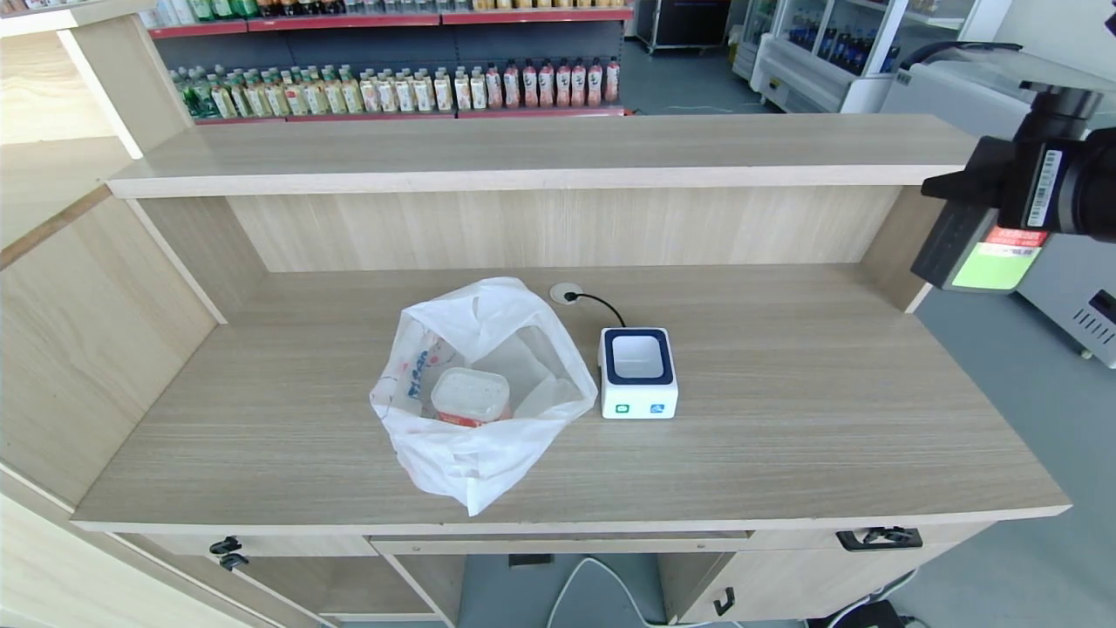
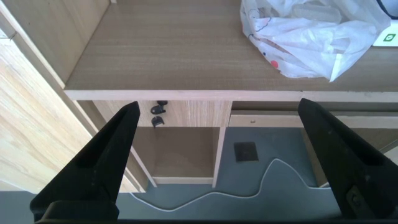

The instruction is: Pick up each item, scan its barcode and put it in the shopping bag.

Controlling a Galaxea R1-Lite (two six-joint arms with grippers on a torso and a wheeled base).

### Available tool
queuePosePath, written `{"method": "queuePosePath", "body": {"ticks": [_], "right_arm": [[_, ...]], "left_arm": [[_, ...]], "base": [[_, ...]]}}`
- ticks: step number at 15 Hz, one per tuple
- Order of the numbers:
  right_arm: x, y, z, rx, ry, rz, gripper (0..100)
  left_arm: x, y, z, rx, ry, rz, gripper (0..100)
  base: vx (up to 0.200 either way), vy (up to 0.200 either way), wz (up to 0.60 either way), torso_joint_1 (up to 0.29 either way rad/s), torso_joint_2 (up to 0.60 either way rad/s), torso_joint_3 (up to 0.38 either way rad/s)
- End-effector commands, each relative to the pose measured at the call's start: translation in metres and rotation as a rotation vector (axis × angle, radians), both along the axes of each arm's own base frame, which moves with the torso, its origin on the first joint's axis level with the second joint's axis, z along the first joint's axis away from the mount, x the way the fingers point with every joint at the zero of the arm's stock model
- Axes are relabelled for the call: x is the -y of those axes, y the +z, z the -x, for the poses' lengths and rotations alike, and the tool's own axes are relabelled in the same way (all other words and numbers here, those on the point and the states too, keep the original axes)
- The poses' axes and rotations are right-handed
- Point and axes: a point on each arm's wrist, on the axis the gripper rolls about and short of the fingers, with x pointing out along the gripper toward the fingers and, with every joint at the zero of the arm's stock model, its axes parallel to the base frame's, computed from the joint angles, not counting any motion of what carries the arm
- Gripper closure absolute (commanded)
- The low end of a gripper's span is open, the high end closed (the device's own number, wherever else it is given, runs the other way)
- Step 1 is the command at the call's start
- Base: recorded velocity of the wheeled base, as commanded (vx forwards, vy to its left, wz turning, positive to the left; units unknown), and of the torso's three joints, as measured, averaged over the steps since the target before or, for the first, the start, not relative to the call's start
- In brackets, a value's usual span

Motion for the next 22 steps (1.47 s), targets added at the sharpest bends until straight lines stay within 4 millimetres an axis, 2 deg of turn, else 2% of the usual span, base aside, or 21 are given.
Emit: {"method": "queuePosePath", "body": {"ticks": [1, 6, 12, 15, 18, 19, 22], "right_arm": [[0.028, 0.001, -0.021, -0.026, -0.147, 0.001, 100], [0.043, -0.001, -0.032, -0.032, -0.203, 0.042, 100], [0.041, -0.001, -0.027, -0.043, -0.174, 0.131, 100], [0.041, -0.010, -0.024, -0.135, -0.156, 0.139, 100], [0.048, -0.017, -0.024, -0.184, -0.073, 0.096, 100], [0.049, -0.023, -0.023, -0.203, -0.027, 0.030, 100], [0.052, -0.039, -0.026, -0.270, -0.062, -0.106, 100]], "left_arm": [[0.000, 0.000, 0.000, 0.000, 0.001, -0.001, 0], [0.000, 0.000, 0.000, 0.000, 0.001, 0.001, 0], [0.000, 0.000, 0.000, 0.000, 0.001, 0.001, 0], [0.000, 0.000, 0.000, 0.000, 0.001, -0.001, 0], [0.000, 0.000, 0.000, 0.000, 0.000, -0.001, 0], [0.000, 0.000, 0.000, 0.000, 0.001, 0.001, 0], [0.000, 0.000, 0.000, 0.000, 0.000, -0.001, 0]], "base": [[0.000, 0.000, 0.00, 0.000, 0.00, 0.000], [0.000, 0.000, 0.00, 0.000, 0.00, 0.000], [0.000, 0.000, 0.60, 0.002, 0.00, 0.002], [0.000, 0.000, 0.60, 0.004, 0.00, 0.002], [0.000, 0.000, 0.00, 0.000, 0.00, 0.000], [0.000, 0.000, 0.00, 0.000, 0.00, 0.000], [0.000, 0.000, 0.00, 0.000, 0.00, 0.000]]}}
